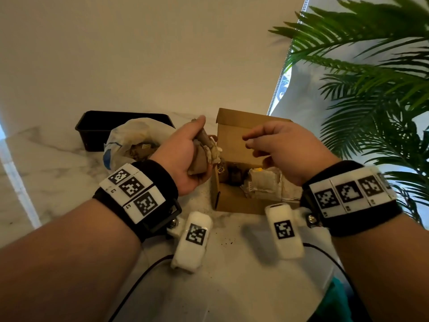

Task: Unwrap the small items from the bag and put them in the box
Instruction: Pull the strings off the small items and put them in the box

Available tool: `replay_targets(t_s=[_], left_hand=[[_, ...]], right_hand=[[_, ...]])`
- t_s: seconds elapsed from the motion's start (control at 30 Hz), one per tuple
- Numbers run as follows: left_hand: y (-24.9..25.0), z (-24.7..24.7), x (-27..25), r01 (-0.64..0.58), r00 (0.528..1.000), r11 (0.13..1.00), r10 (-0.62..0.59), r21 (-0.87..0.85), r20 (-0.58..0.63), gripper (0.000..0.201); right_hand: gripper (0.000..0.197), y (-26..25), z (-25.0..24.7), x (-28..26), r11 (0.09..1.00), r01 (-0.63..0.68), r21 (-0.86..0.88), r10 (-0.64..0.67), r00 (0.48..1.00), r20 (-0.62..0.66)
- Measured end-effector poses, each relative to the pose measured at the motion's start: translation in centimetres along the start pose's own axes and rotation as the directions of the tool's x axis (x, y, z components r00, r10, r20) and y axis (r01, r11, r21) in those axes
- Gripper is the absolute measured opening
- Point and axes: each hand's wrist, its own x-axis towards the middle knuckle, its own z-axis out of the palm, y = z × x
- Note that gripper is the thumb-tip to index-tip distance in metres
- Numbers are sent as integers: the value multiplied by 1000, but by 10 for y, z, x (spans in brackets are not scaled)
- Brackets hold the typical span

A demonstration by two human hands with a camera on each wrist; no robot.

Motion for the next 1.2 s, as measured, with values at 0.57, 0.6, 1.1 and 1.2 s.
replay_targets(t_s=[0.57, 0.6, 1.1, 1.2], left_hand=[[-5, 11, -4, 22, 996, 999, -20, -26, 85, 38], [-5, 11, -5, 19, 997, 1000, -18, -17, 82, 38], [-8, 12, -3, 19, 999, 1000, -19, 16, -33, 16], [-10, 12, 0, 31, 998, 999, -30, 23, -53, 10]], right_hand=[[4, 23, 56, -5, 722, -67, 689, -1, 995, 98], [5, 24, 56, -5, 723, -75, 687, 0, 994, 109], [7, 33, 56, -2, 777, -78, 625, 100, 995, 0], [8, 32, 54, -3, 683, -92, 724, 133, 991, 0]])
